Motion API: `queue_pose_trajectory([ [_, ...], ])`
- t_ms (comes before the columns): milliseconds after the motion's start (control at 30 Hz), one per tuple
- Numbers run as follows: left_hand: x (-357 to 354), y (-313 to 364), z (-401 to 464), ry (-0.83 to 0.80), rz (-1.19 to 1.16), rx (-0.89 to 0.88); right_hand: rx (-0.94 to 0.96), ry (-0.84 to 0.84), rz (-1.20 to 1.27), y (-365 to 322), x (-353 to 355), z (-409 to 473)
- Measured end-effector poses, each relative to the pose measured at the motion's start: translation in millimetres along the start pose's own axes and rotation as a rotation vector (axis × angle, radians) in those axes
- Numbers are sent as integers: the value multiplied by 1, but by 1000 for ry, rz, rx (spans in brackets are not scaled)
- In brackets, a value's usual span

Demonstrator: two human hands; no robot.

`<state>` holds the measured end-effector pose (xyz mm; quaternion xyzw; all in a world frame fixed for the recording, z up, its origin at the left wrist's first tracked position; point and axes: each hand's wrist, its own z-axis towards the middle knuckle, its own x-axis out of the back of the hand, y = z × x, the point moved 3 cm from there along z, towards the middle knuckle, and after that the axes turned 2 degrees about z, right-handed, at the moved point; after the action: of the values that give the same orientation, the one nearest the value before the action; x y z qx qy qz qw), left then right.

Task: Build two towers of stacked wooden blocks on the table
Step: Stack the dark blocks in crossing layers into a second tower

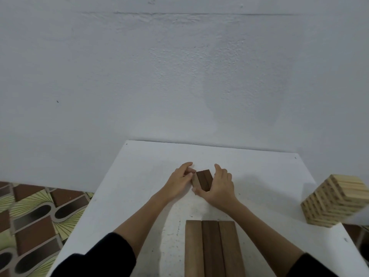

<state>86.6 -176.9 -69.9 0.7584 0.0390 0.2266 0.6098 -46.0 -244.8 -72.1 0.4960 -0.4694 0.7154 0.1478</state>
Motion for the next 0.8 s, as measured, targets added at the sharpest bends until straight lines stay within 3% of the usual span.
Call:
queue_pose_trajectory([
  [200, 1, -2, -1, 14, 170, -52, 24, 23, -24, -8, -6, 2],
  [400, 5, -6, -13, -27, 217, -85, -20, -160, 141, -3, 3, 6],
  [567, 0, -7, -23, -128, 373, -126, 128, -359, 252, 4, 9, 2],
  [800, -7, -8, -23, -125, 365, -137, 136, -160, 302, 21, 8, -13],
])
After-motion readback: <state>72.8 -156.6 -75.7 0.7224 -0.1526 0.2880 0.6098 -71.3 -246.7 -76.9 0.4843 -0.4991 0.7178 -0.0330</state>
